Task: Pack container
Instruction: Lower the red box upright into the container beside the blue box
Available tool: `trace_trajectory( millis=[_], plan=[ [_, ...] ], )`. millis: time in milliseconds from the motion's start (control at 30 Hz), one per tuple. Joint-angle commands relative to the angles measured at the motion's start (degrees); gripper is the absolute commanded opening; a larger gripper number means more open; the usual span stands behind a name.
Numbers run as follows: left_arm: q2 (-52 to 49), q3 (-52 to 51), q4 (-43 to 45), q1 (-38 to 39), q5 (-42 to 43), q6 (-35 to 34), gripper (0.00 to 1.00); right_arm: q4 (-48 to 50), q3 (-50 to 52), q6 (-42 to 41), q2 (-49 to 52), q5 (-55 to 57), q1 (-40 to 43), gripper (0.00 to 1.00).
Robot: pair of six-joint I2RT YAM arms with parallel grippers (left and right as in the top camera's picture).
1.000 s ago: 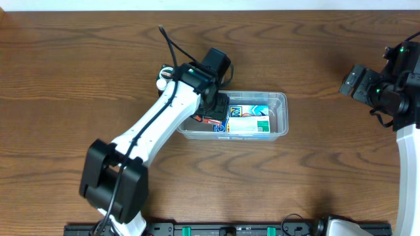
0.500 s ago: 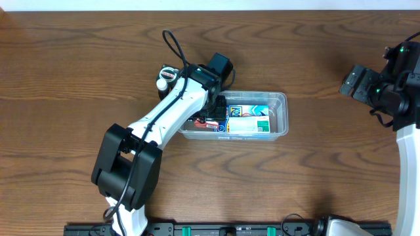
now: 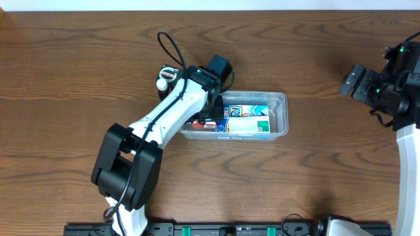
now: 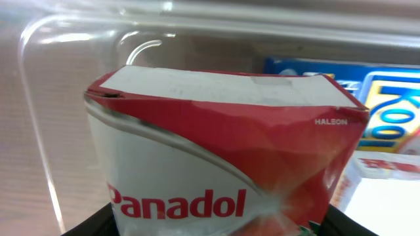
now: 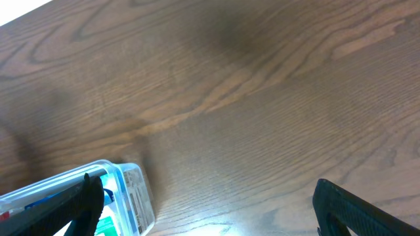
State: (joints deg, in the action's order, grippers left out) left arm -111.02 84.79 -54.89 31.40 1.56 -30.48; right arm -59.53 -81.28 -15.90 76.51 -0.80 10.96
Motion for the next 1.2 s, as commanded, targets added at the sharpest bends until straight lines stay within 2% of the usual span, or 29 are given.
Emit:
trace_trajectory(
  millis=[0,467,1167],
  plan=[
    [-0.5,-2.0,0.2,-0.5,-2.9,-2.4,0.64,-0.1,-0.4,-0.1,0.3,0.4,0.4,0.99],
    [-0.7,-4.1,3.8,-2.3,-2.9,-2.4,0.63,-0.1,-0.4,-0.1,0.3,0.4,0.4,0.99],
    [-6.6,-4.3,5.1,-2.3,-1.6,-2.4,0.64,-0.1,-0.4,-0.1,0.3,0.4,0.4,0.99]
  ],
)
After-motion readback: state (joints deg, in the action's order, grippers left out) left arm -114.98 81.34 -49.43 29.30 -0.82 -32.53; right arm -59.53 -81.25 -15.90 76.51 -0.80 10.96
